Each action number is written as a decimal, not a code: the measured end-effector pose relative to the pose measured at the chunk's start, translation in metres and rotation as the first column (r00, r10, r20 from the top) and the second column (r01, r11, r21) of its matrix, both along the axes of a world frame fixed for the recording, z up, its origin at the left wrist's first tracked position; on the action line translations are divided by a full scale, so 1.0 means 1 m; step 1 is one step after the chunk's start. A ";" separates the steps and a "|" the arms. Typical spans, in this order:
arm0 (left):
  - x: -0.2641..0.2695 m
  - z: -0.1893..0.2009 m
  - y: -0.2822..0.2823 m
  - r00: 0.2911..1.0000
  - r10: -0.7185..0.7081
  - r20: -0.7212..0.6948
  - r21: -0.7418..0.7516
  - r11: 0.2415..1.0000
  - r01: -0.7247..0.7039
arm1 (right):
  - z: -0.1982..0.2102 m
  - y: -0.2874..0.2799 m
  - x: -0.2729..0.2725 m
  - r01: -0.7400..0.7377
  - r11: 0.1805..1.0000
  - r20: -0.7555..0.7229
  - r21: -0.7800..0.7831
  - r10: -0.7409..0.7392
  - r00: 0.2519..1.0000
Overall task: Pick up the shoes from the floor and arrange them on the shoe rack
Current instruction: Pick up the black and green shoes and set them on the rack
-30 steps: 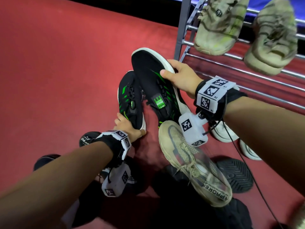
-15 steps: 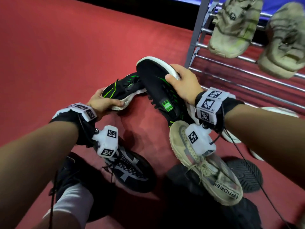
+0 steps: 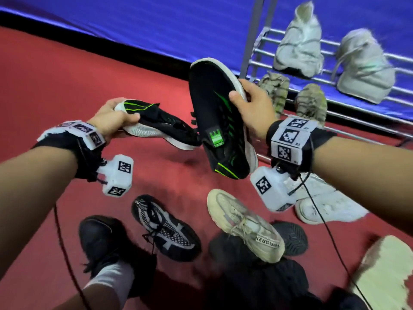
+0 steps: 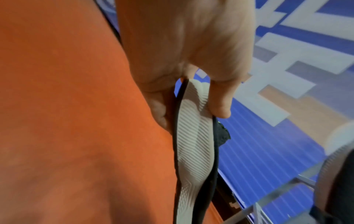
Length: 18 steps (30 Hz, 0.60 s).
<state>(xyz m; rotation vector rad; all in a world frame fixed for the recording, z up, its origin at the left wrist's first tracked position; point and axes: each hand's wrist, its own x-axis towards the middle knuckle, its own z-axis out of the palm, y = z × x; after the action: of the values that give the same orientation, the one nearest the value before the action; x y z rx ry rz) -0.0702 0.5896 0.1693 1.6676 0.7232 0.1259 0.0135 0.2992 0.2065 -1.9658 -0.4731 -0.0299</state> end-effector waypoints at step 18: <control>-0.047 0.242 -0.155 0.922 -0.334 0.195 0.268 0.923 0.277 | 0.160 -0.145 -0.081 0.282 0.888 0.028 0.364 -0.313 0.949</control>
<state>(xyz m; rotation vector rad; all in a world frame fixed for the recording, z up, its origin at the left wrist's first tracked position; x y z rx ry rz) -0.1170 0.4343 0.4109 1.9329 0.2643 0.1900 -0.0672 0.1537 0.3666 -1.6635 -0.1964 -0.3736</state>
